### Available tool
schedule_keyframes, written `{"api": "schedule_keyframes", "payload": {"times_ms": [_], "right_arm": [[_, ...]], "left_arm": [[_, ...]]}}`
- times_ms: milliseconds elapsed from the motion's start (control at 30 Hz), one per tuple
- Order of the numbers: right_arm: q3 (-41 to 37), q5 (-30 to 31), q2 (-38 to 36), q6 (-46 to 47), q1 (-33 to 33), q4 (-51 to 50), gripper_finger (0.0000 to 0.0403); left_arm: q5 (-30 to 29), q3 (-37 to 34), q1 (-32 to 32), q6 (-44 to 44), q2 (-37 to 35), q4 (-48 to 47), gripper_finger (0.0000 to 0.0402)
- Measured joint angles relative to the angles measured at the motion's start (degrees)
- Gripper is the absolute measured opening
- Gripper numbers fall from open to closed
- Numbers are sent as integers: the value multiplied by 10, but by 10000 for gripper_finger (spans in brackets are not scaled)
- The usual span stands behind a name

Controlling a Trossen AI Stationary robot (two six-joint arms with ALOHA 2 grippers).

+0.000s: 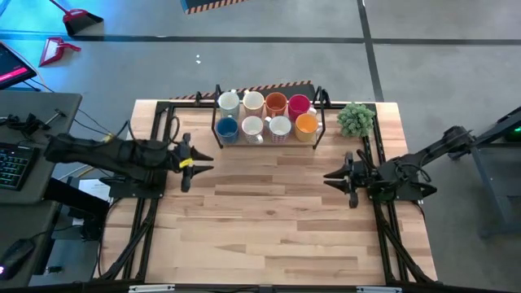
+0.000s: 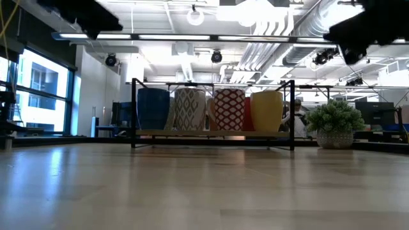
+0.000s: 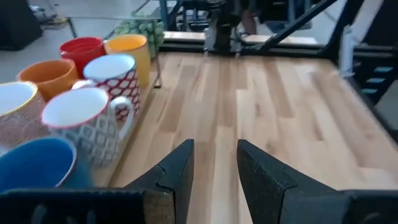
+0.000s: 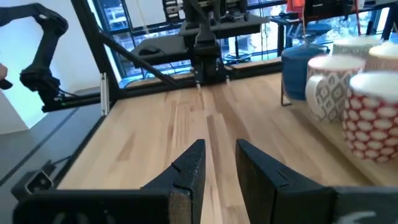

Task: Place coffee mugs
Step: Return to Home Position

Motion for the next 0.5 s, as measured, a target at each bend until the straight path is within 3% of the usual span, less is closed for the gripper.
{"api": "schedule_keyframes", "payload": {"times_ms": [233,500], "right_arm": [[-79,0,-22,-5,0,62,78],[-86,35,-23,-55,0,62,78]], "left_arm": [[-44,-117,-28,10,-23,101,110],[-75,-197,-35,0,-56,123,110]]}}
